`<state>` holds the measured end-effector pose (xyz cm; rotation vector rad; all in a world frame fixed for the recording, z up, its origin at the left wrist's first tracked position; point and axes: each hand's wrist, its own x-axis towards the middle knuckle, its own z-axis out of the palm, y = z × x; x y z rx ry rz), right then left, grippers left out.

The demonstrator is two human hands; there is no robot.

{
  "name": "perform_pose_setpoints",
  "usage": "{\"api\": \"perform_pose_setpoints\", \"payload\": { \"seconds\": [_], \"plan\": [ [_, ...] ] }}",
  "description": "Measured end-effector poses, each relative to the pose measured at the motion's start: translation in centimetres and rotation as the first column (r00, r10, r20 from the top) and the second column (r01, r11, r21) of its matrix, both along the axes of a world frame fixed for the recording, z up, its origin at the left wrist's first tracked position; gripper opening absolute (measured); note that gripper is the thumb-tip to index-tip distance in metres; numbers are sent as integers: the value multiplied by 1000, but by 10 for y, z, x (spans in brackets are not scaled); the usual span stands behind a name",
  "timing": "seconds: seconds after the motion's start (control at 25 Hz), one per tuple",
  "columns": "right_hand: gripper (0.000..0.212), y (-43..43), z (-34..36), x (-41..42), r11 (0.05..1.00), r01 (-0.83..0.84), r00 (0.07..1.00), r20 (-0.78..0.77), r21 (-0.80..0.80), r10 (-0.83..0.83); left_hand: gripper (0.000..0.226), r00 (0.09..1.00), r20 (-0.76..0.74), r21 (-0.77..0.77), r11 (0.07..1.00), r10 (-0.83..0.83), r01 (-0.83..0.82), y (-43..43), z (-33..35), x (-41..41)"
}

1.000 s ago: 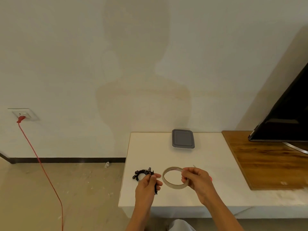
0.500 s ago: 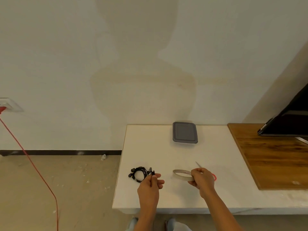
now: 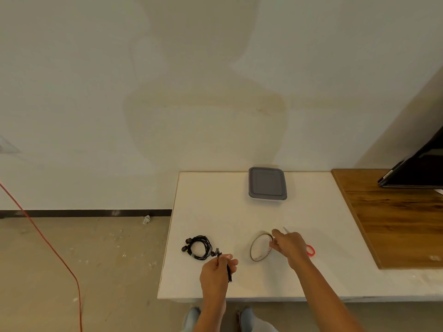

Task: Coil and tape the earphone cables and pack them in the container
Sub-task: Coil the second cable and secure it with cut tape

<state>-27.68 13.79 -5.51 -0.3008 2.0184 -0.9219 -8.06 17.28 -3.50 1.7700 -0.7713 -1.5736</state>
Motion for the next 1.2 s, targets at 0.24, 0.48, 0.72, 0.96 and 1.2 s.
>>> {"api": "perform_pose_setpoints", "payload": {
  "seconds": [0.24,0.48,0.72,0.96,1.2],
  "plan": [
    [12,20,-17,-7,946,-316,865,-388,71,318,27,994,-81,65,995,75,-69,5,-8,1],
    [29,63,-39,-27,877,-385,462,-763,287,452,32,981,-142,98,988,131,-117,6,-6,4],
    [4,80,-31,-22,981,-192,823,-544,5,164,32,990,-122,-5,997,76,-77,-2,13,2],
    [30,81,-22,-31,947,-129,865,-433,295,253,27,994,-107,-73,997,-15,7,-16,42,-6],
    [11,78,-11,-14,791,-205,596,-567,577,569,27,990,-121,-74,996,-66,58,-21,51,-10]
  ]
}}
